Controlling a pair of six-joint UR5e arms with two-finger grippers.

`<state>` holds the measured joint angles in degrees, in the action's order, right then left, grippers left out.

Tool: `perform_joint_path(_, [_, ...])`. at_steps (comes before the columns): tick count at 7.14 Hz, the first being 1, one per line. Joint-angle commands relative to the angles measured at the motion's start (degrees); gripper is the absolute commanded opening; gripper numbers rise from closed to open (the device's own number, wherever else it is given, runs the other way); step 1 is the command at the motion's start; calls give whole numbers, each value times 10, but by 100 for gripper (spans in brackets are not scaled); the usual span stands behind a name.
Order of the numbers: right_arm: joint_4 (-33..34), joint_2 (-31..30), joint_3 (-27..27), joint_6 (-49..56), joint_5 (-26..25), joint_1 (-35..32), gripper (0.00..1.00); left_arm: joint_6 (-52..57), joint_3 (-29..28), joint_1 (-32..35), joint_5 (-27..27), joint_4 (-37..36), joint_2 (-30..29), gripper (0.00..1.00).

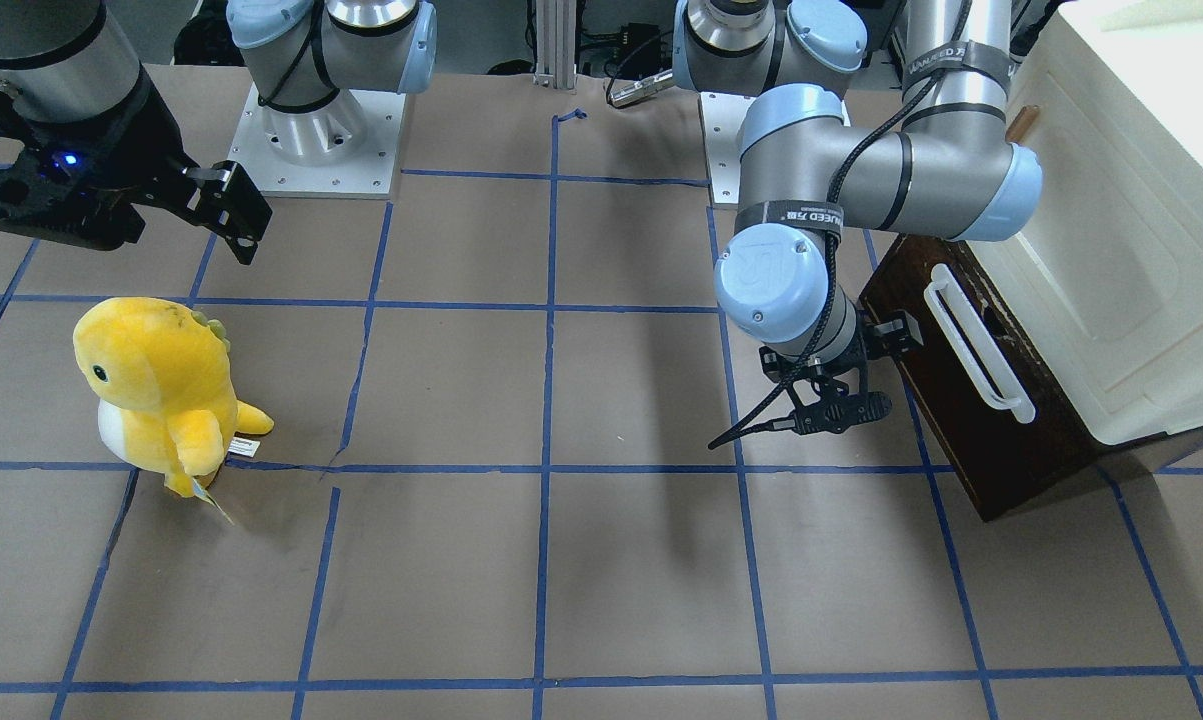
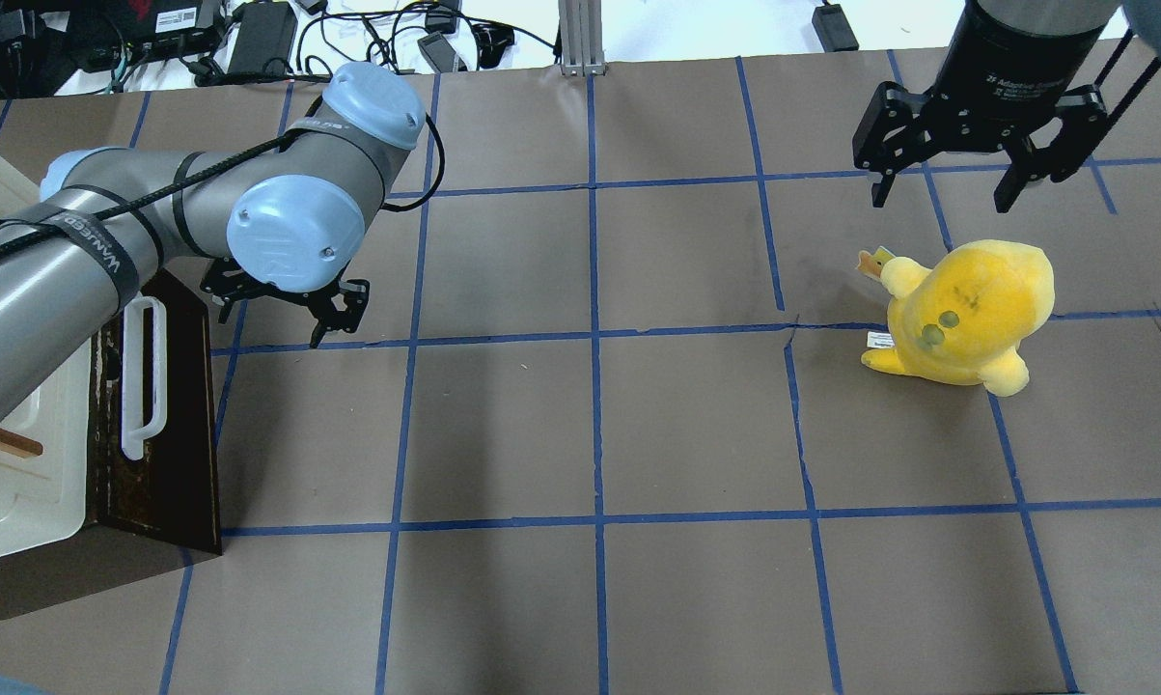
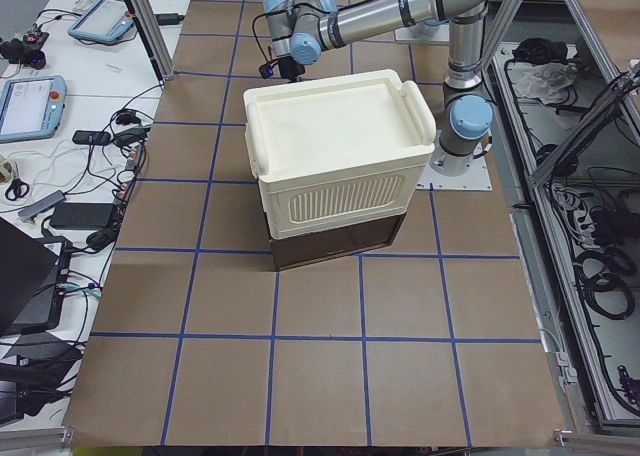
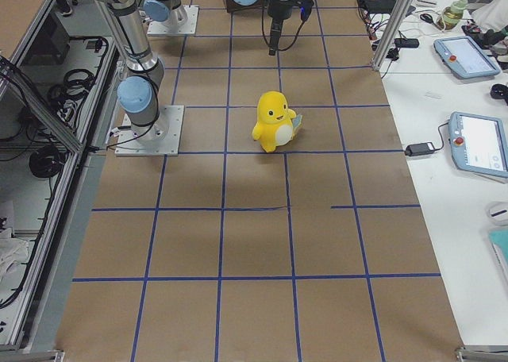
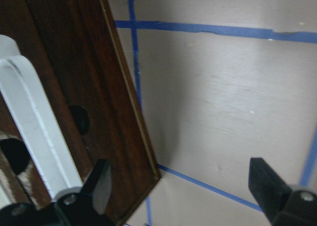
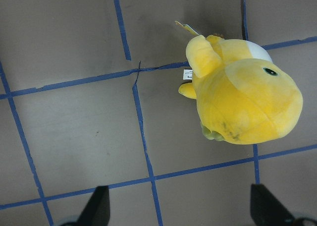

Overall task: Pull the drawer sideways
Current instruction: 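Move the left gripper down to the white drawer handle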

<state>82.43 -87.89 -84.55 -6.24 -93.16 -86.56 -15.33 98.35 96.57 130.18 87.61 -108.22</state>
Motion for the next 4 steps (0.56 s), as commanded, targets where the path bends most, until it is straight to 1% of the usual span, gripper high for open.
perform_joint_path(1, [0,0,0,0,0,0,100,-7,31,1,150,41,-14,100])
perform_joint_path(2, [0,0,0,0,0,0,100,-18,53,1,188,39,-17,100])
perform_joint_path(3, [-1,0,0,0,0,0,100,-36,61,0,206,41,-23,100])
perform_joint_path(4, [0,0,0,0,0,0,100,-37,61,-2,209,40,-31,100])
